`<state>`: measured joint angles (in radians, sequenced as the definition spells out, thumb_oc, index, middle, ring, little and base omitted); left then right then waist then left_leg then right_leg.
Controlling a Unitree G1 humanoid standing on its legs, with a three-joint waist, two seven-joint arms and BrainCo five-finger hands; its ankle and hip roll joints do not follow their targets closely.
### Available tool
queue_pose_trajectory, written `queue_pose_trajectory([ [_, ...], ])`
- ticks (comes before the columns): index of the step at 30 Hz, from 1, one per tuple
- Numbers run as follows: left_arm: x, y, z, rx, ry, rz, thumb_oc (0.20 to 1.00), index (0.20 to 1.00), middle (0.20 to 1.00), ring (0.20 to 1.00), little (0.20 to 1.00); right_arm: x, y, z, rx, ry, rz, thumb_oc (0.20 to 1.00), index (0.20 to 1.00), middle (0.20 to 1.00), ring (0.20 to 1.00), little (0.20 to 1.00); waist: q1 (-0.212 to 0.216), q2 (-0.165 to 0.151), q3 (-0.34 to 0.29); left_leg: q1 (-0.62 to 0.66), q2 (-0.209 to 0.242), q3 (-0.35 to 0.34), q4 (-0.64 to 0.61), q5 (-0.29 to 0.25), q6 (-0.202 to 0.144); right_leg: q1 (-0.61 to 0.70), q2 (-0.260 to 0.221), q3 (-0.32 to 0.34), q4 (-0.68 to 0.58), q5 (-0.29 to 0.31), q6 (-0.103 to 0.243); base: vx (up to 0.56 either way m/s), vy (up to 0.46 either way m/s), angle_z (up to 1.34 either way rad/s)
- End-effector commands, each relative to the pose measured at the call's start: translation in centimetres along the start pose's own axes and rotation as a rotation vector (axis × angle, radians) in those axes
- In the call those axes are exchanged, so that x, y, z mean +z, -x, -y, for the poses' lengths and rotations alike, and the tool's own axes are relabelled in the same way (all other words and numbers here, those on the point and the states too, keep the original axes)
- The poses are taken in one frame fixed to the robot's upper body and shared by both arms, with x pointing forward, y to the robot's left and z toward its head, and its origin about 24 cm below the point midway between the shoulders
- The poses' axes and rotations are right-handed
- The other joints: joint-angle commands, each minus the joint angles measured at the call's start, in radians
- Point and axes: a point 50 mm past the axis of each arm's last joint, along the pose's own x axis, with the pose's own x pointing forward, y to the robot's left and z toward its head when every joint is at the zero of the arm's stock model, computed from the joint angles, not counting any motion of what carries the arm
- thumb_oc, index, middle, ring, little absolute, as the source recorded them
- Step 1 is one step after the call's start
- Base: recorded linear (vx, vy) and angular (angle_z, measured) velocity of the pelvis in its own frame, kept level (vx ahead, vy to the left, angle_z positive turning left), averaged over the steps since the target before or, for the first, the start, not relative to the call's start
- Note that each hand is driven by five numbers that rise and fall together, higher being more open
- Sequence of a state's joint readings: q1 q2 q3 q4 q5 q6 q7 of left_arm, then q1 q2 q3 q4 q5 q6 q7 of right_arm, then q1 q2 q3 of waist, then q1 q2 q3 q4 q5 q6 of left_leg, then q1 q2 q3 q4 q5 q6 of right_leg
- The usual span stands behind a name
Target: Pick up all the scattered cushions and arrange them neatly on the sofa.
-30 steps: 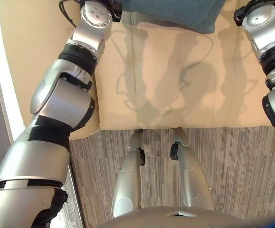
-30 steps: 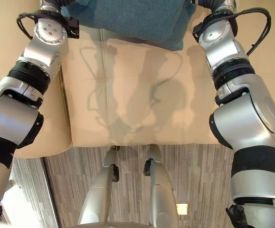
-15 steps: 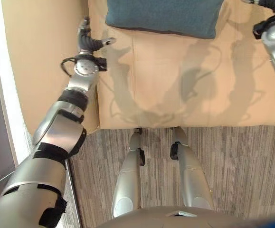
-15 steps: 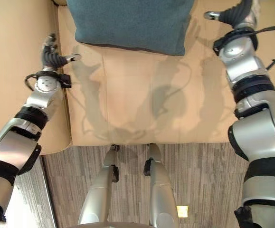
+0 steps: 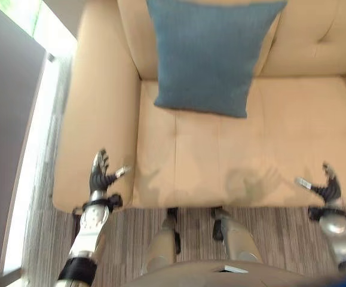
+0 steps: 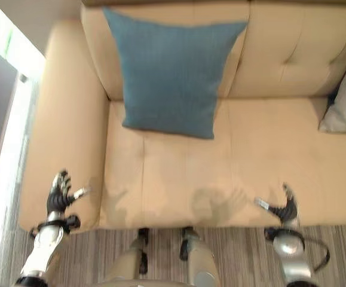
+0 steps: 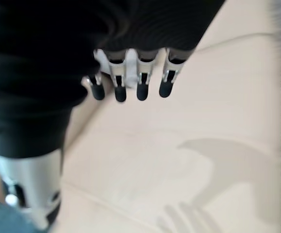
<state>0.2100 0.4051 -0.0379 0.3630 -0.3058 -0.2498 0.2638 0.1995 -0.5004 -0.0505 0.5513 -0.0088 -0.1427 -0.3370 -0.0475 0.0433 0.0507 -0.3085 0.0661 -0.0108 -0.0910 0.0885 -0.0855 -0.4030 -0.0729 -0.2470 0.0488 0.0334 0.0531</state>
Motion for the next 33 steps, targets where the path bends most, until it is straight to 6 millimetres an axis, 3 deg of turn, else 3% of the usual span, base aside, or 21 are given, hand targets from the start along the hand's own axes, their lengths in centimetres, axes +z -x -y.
queue_pose_trajectory([
  [1,1.2,-3.7,1.3,-0.101,-0.143,0.001,1.0,1.0,1.0,1.0,1.0,5.1,-3.3,-1.0,0.079,0.107,0.169,1.0,1.0,1.0,1.0,1.0,-0.009,-0.059,0.018,0.08,-0.013,0.064,0.004,-0.03,-0.044,0.158,-0.03,0.015,-0.136,0.028,0.127,0.05,0.014,0.02],
  [5,-4.9,-1.2,1.1,-0.144,-0.263,-0.254,1.0,1.0,1.0,1.0,1.0,1.8,-1.7,-4.3,0.233,0.22,0.074,1.0,1.0,1.0,1.0,1.0,-0.002,-0.065,0.014,0.172,-0.005,0.078,0.004,-0.047,-0.03,0.252,-0.015,0.022,-0.136,0.004,0.117,0.02,-0.021,-0.1],
  [6,-7.5,0.2,0.9,-0.156,-0.328,-0.376,1.0,1.0,1.0,1.0,1.0,0.2,-0.8,-5.4,0.292,0.244,0.016,1.0,1.0,1.0,1.0,1.0,0.001,-0.068,0.005,0.211,-0.003,0.081,0.004,-0.057,-0.025,0.295,-0.007,0.026,-0.136,-0.011,0.111,0.03,-0.061,-0.06],
  [11,-12.1,3.8,-0.2,-0.187,-0.473,-0.616,1.0,1.0,1.0,1.0,1.0,-3.4,1.2,-7.3,0.389,0.32,-0.121,1.0,1.0,1.0,1.0,1.0,0.011,-0.071,0.008,0.289,0.011,0.08,0.004,-0.063,-0.023,0.384,0.021,0.035,-0.136,-0.045,0.09,-0.04,-0.069,-0.01],
  [14,-13.2,5.0,-0.2,-0.211,-0.507,-0.69,1.0,1.0,1.0,1.0,1.0,-5.2,2.1,-7.6,0.422,0.376,-0.204,1.0,1.0,1.0,1.0,1.0,0.021,-0.08,-0.001,0.292,0.005,0.057,0.047,-0.088,-0.012,0.395,0.021,0.05,-0.136,-0.043,0.09,-0.1,-0.01,-0.01],
  [15,-13.4,5.2,-0.1,-0.211,-0.499,-0.704,1.0,1.0,1.0,1.0,1.0,-5.4,2.1,-7.6,0.421,0.378,-0.216,1.0,1.0,1.0,1.0,1.0,0.022,-0.084,0.001,0.287,-0.003,0.05,0.087,-0.115,-0.007,0.395,0.015,0.05,-0.136,-0.038,0.09,-0.2,0.044,0.0],
  [16,-13.3,5.0,0.2,-0.208,-0.49,-0.705,1.0,1.0,1.0,1.0,1.0,-5.5,2.0,-7.4,0.415,0.387,-0.234,1.0,1.0,1.0,1.0,1.0,0.02,-0.098,0.012,0.28,-0.024,0.043,0.182,-0.178,0.0,0.38,-0.005,0.048,-0.135,-0.025,0.089,-0.24,0.078,0.0],
  [18,-13.4,5.2,0.8,-0.224,-0.489,-0.704,1.0,1.0,1.0,1.0,1.0,-5.8,2.0,-7.5,0.418,0.403,-0.252,1.0,1.0,1.0,1.0,1.0,0.013,-0.096,0.013,0.289,-0.036,0.03,0.227,-0.213,0.002,0.364,-0.011,0.045,-0.133,-0.013,0.089,-0.2,0.108,0.06],
  [23,-13.0,4.7,2.6,-0.279,-0.511,-0.667,1.0,1.0,1.0,1.0,1.0,-6.8,2.7,-7.9,0.415,0.394,-0.351,1.0,1.0,1.0,1.0,1.0,-0.014,-0.078,0.0,0.327,-0.043,0.034,0.14,-0.218,0.011,0.281,-0.034,0.04,-0.121,0.056,0.113,-0.15,0.208,0.21],
  [28,-12.8,4.2,2.8,-0.27,-0.529,-0.662,1.0,1.0,1.0,1.0,1.0,-6.8,2.9,-8.5,0.426,0.412,-0.376,1.0,1.0,1.0,1.0,1.0,-0.009,-0.096,0.02,0.321,-0.092,0.037,0.084,-0.214,0.049,0.211,-0.078,0.046,-0.117,0.114,0.153,-0.18,0.196,-0.24],
  [32,-11.8,3.0,2.7,-0.276,-0.565,-0.613,1.0,1.0,1.0,1.0,1.0,-6.9,3.1,-8.7,0.44,0.426,-0.385,1.0,1.0,1.0,1.0,1.0,-0.011,-0.095,0.048,0.272,-0.097,0.035,0.111,-0.196,0.076,0.177,-0.085,0.115,0.012,0.059,0.149,-0.23,0.088,-0.06],
  [33,-11.6,2.6,2.5,-0.264,-0.564,-0.609,1.0,1.0,1.0,1.0,1.0,-7.1,3.2,-8.7,0.432,0.405,-0.403,1.0,1.0,1.0,1.0,1.0,-0.001,-0.09,0.043,0.262,-0.091,0.033,0.107,-0.183,0.081,0.212,-0.065,0.137,0.078,0.008,0.135,-0.14,0.014,-0.01],
])
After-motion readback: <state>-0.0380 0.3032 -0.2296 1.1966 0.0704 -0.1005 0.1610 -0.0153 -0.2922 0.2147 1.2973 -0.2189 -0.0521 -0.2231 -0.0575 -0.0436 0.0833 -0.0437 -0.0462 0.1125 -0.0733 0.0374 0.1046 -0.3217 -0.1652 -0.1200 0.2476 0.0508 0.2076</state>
